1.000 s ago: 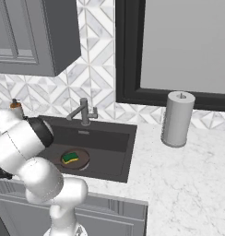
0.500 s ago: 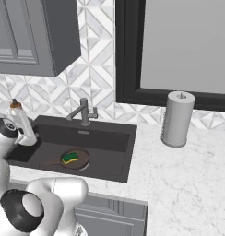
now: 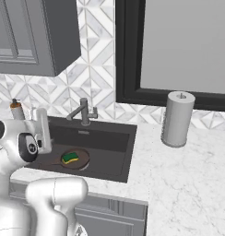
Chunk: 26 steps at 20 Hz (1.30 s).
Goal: Pick the pan and sponge and place them into the sink. Then turn on the water.
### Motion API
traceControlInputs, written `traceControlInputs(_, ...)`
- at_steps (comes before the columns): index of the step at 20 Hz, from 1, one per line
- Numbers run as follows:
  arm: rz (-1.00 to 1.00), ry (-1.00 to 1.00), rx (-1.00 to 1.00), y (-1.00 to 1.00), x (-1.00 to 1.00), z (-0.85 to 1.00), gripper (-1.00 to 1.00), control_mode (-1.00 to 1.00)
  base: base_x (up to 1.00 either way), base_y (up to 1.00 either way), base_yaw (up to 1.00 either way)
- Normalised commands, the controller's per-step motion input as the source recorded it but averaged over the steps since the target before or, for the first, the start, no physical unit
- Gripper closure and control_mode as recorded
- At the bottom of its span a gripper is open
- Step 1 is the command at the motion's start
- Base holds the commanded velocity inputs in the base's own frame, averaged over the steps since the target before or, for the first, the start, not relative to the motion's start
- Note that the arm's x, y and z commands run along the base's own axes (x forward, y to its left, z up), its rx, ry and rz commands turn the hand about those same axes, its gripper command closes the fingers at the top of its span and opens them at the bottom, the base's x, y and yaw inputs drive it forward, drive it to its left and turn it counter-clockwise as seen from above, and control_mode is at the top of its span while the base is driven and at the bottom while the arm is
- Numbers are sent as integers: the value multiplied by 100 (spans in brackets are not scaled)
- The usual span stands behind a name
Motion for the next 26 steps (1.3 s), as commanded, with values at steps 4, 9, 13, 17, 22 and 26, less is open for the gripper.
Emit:
traceControlInputs(4,-17,8,37,-91,-20,62,-100,-100,0,0,0)
traceControlInputs(9,-15,18,38,-89,-10,46,-100,-100,0,0,0)
traceControlInputs(13,-10,10,31,-65,-5,15,-100,-100,0,0,0)
traceControlInputs(17,-4,0,33,-37,-4,0,-100,-100,0,0,0)
traceControlInputs(22,0,-10,41,-9,-6,0,-100,-100,0,0,0)
traceControlInputs(26,-1,-22,44,0,-8,0,-100,-100,0,0,0)
